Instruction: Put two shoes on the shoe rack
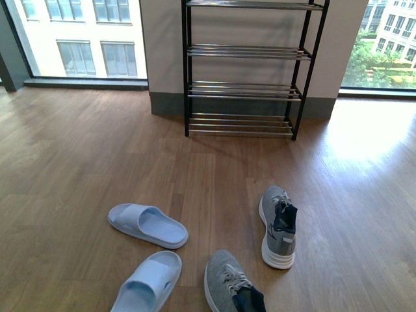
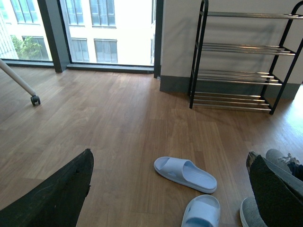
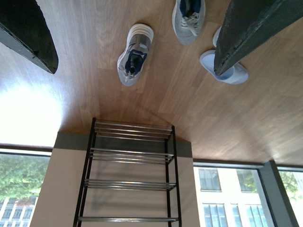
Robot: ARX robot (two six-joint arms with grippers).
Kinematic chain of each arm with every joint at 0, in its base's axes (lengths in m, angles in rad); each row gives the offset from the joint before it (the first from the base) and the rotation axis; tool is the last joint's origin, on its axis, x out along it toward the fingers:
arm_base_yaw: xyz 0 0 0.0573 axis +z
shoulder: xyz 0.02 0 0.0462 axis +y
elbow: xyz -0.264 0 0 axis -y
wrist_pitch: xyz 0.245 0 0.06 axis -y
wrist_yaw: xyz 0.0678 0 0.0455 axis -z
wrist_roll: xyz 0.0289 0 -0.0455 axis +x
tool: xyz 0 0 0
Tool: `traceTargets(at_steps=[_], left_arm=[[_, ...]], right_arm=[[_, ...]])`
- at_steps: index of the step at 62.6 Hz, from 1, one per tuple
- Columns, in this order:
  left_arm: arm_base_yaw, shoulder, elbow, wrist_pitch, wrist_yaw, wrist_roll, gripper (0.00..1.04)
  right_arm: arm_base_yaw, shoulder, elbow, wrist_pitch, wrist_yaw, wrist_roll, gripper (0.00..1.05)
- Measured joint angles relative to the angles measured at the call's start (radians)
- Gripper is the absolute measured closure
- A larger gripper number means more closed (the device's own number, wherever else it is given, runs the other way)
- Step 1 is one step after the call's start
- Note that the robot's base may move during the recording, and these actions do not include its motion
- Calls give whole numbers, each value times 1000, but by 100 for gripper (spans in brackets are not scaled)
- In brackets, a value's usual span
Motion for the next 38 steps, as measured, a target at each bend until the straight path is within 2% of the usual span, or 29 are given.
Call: traceTargets(at_steps=[38], left_arm=[[0,1,0,-2,-5,-5,9]], right_arm=[[0,0,0,0,3,0,9]])
